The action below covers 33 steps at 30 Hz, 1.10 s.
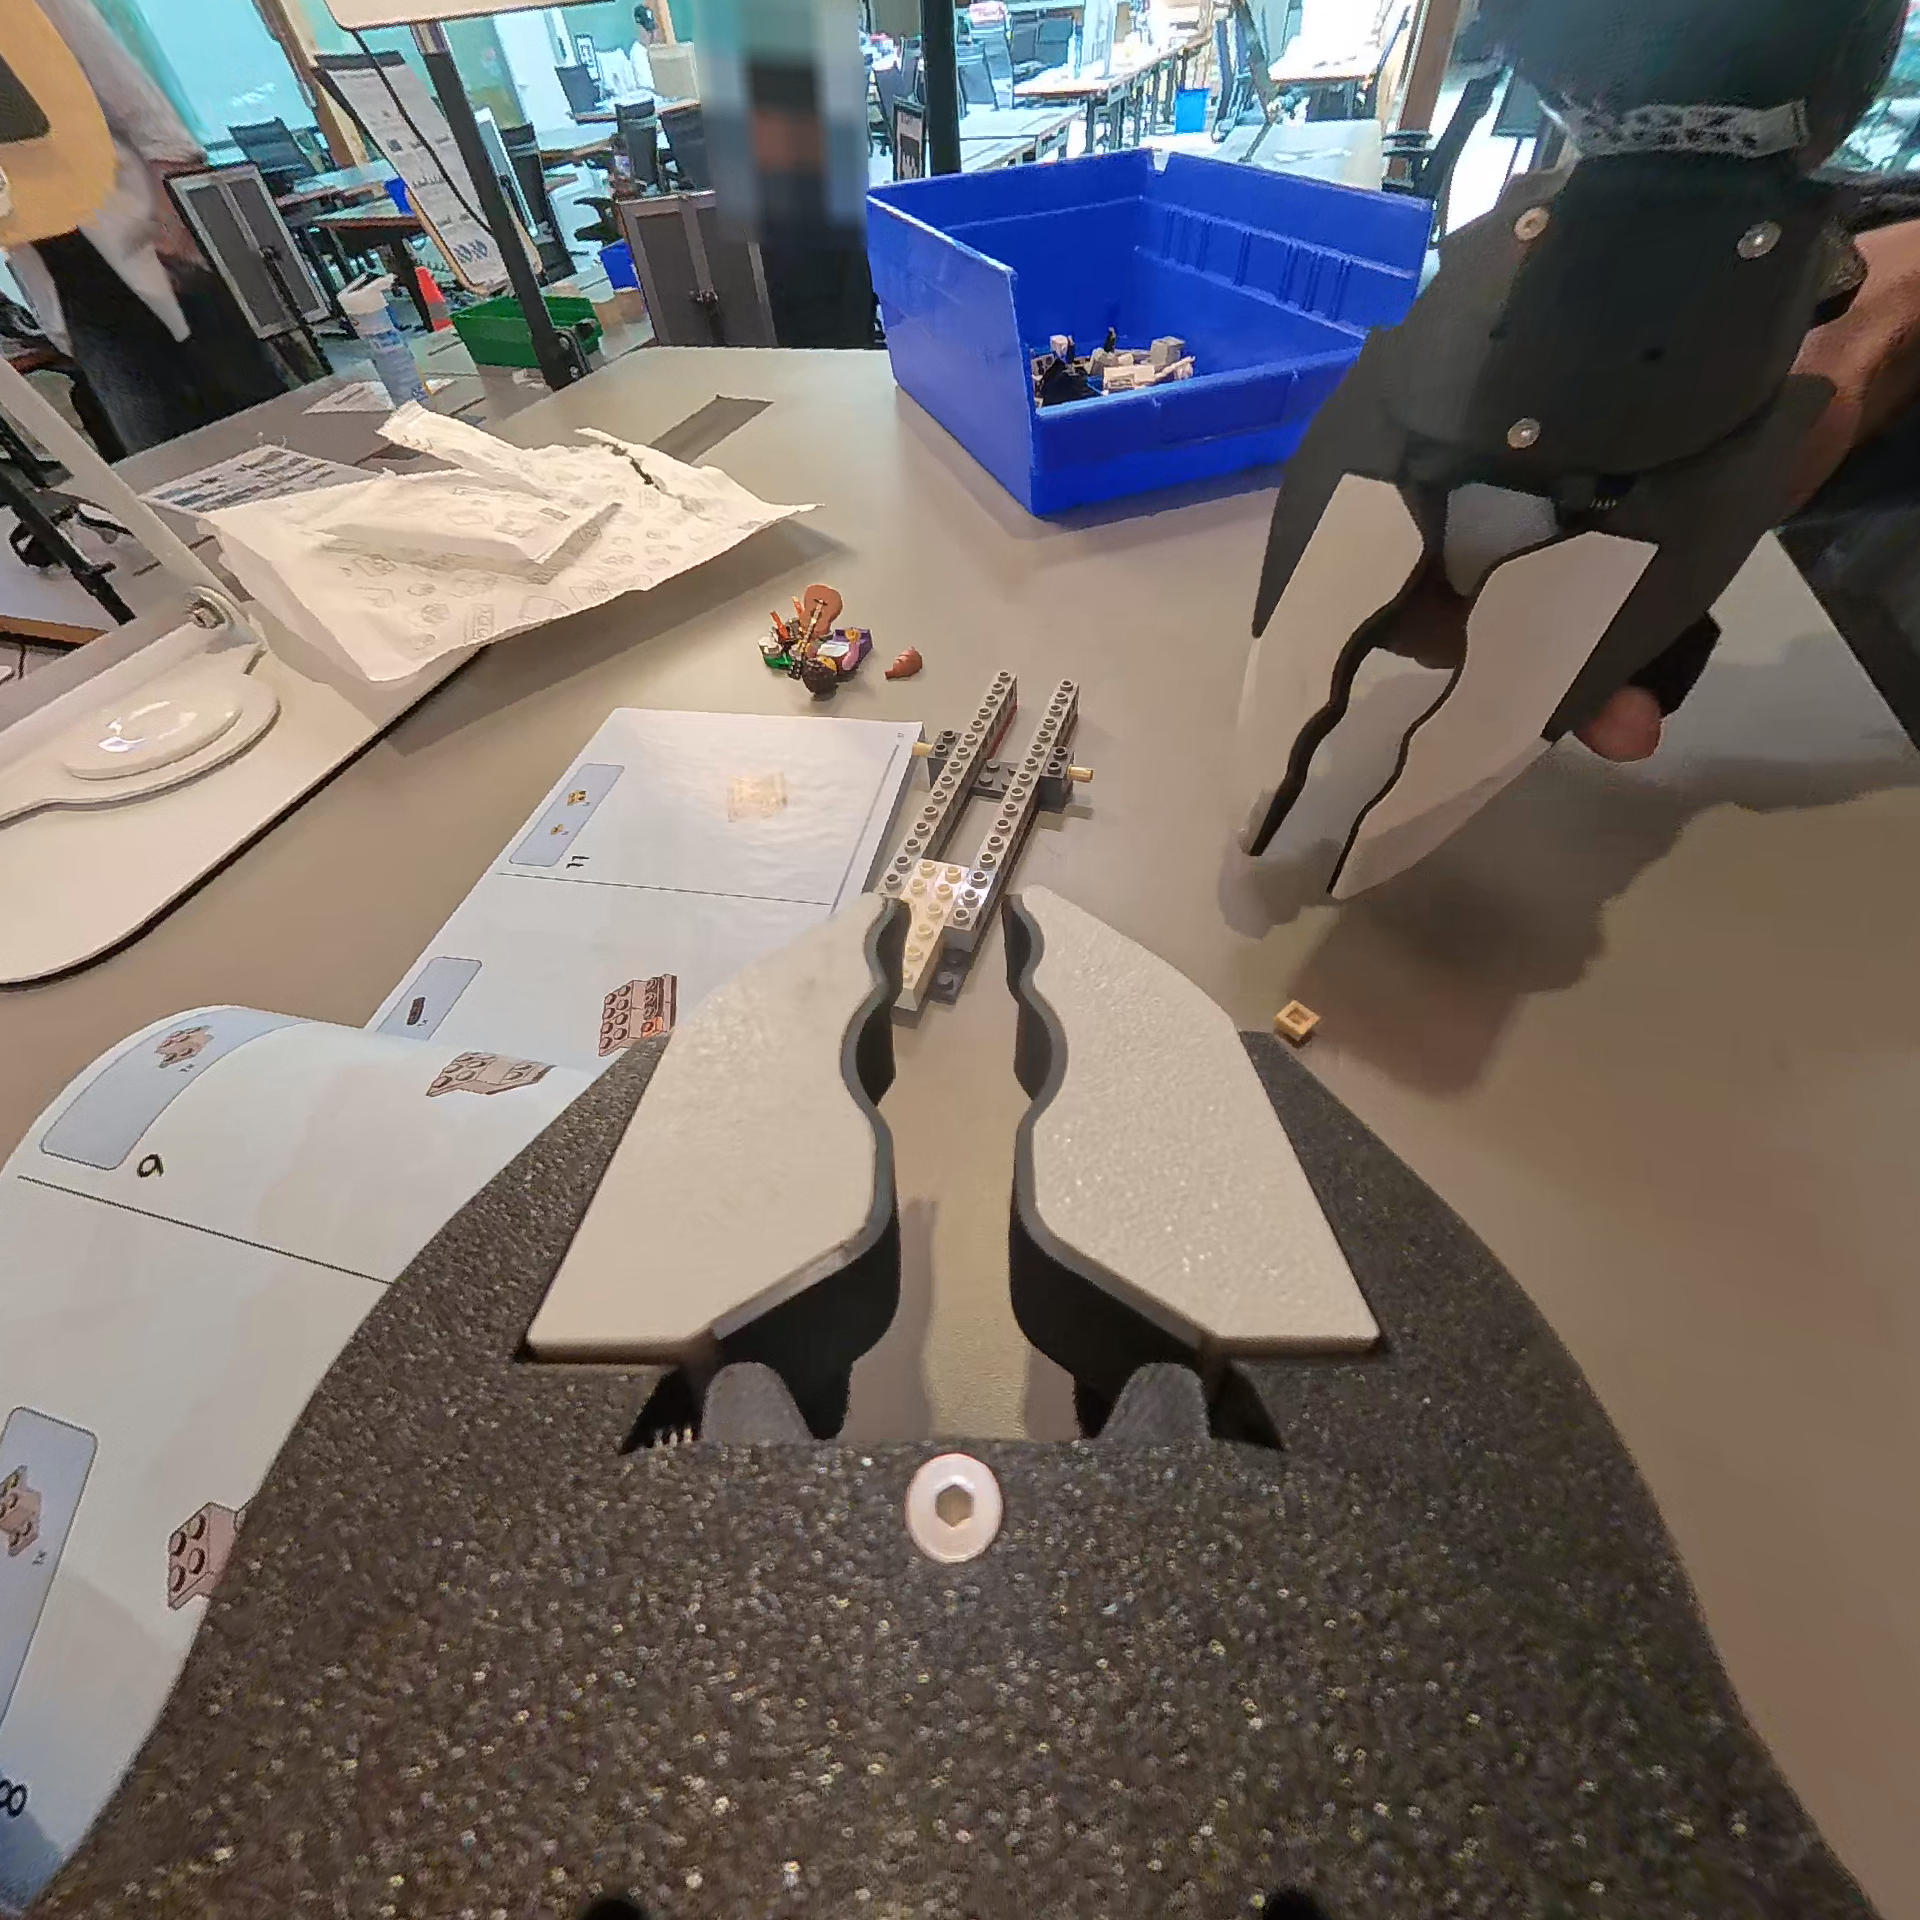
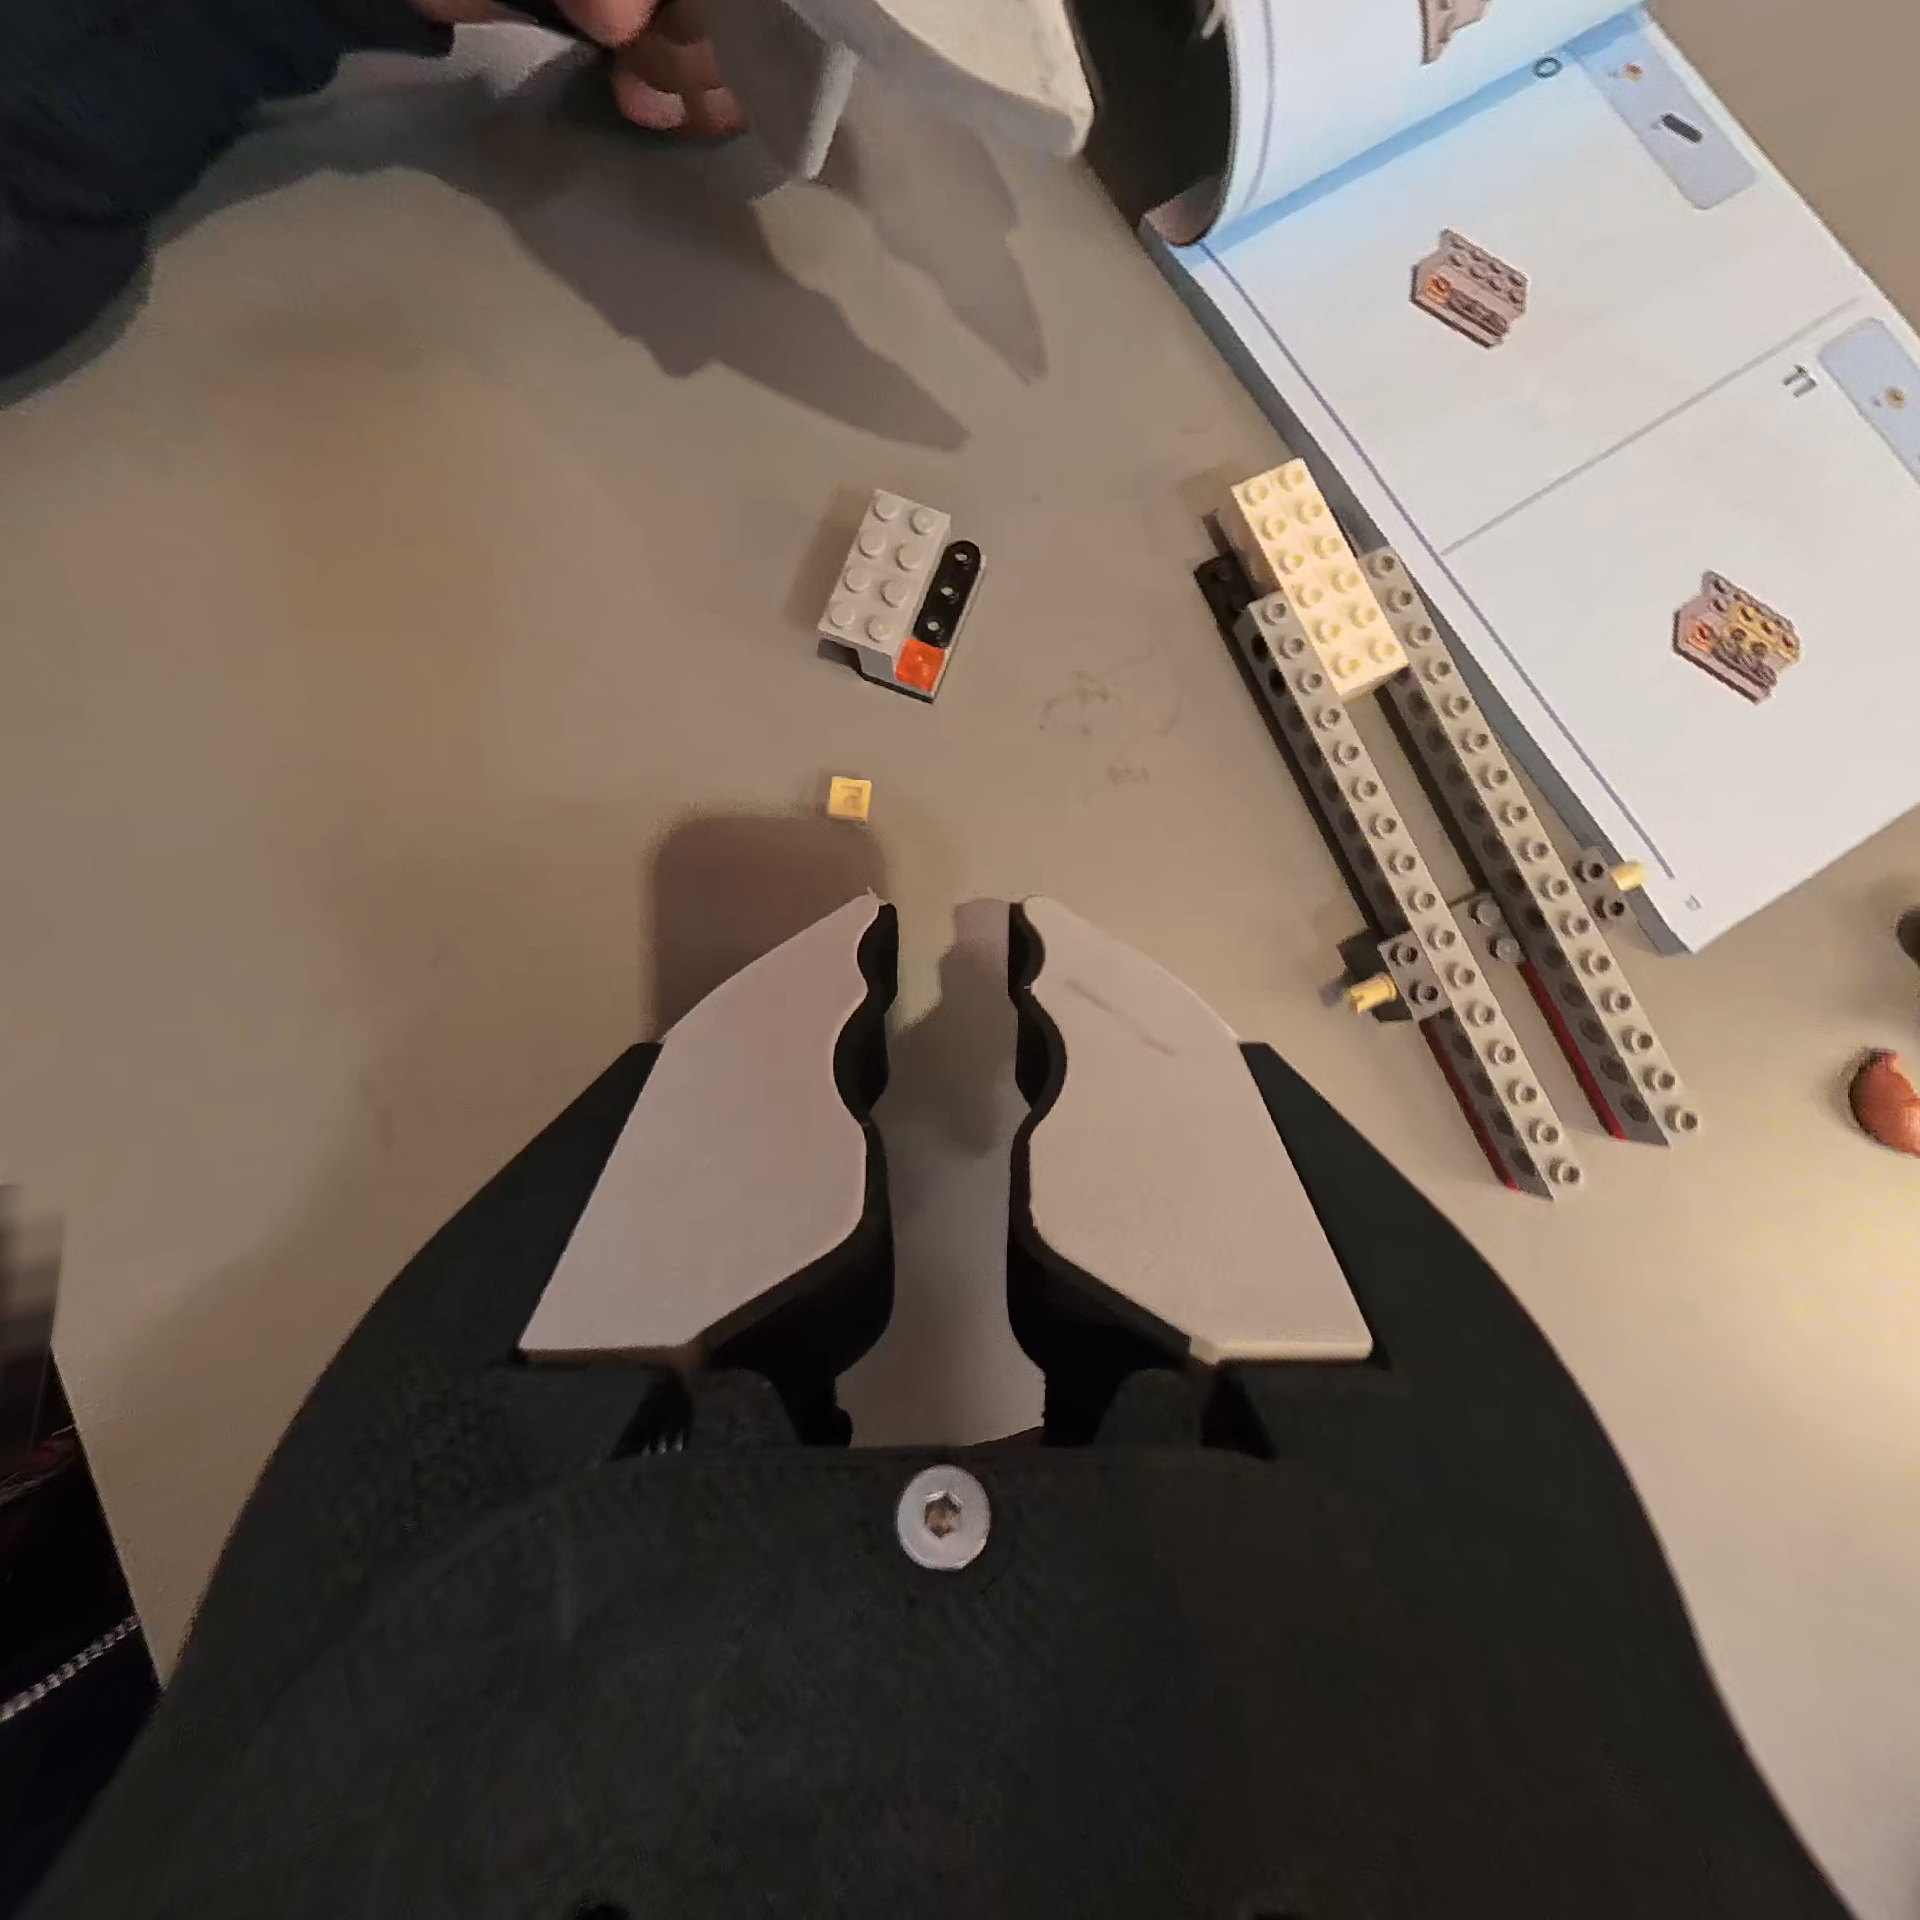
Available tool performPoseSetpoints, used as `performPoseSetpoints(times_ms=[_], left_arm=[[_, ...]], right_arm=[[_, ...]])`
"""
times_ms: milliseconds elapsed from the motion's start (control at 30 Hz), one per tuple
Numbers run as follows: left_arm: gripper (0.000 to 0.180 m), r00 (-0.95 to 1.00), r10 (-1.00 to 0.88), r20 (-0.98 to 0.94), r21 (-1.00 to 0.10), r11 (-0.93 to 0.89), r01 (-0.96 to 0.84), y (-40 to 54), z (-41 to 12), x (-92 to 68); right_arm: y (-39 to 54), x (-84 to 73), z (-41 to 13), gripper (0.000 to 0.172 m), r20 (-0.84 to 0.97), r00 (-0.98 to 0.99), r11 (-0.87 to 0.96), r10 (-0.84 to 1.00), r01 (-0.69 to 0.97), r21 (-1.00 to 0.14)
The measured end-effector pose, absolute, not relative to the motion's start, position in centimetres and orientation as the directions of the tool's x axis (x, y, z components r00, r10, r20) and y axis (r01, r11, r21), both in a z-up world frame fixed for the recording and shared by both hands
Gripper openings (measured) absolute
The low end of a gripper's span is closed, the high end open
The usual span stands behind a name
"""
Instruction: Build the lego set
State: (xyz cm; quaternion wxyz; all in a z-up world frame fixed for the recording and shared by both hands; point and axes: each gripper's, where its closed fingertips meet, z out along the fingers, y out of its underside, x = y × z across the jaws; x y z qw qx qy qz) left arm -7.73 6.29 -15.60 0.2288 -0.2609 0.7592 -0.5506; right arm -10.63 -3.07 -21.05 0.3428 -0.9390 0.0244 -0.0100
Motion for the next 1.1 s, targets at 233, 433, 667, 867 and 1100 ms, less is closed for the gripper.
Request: performPoseSetpoints(times_ms=[233,433,667,867,1100], left_arm=[[0.018,-0.733,-0.679,-0.03,-0.971,0.193,-0.139,7.1,-14.8,-7.4],[0.017,-0.725,-0.688,-0.037,-0.977,0.177,-0.118,7.3,-14.4,-7.5],[0.017,-0.727,-0.687,0.013,-0.966,0.179,-0.186,7.3,-15.1,-7.0],[0.014,-0.678,-0.731,0.077,-0.964,0.12,-0.239,8.3,-15.1,-6.0],[0.014,-0.589,-0.802,0.101,-0.937,0.123,-0.328,9.2,-16.3,-4.5]], right_arm=[[-3.9,-10.7,-21.1,0.025,-0.033,0.973,-0.631,-0.23,-0.175,-0.756],[-5.4,-10.1,-19.2,0.026,-0.008,0.939,-0.518,-0.343,-0.196,-0.833],[-15.0,-4.9,-13.0,0.026,0.245,0.923,-0.671,-0.298,-0.02,-0.741],[-27.7,7.3,-10.0,0.023,0.392,0.906,-0.866,-0.162,0.06,-0.497],[-31.4,18.1,-16.6,0.0,0.053,0.998,-0.926,0.041,0.058,-0.372]])
